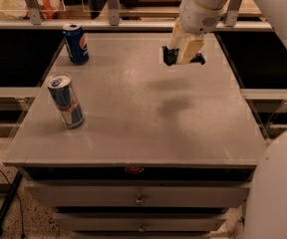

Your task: Pick rxbar blueberry

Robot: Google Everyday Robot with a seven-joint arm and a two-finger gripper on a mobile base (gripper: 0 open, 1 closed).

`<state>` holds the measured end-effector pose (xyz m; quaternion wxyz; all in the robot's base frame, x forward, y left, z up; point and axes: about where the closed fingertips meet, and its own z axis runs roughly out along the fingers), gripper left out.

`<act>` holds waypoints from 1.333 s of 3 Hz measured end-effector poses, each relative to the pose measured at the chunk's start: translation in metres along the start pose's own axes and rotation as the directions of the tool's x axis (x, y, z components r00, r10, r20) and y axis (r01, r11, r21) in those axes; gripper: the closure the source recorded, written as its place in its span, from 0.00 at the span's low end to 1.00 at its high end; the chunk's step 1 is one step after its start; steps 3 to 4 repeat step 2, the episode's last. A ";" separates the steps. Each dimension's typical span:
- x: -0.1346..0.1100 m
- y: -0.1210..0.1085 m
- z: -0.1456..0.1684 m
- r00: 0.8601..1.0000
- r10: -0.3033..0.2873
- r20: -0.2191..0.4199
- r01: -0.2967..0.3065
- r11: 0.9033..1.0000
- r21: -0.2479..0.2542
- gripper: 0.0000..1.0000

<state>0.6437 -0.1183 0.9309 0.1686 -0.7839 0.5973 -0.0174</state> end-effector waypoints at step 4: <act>-0.003 -0.003 -0.005 1.000 -0.022 0.002 0.022 1.000 0.004 1.00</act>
Offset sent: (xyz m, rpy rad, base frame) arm -0.0070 -0.0017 0.0115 -0.0139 0.0141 0.0332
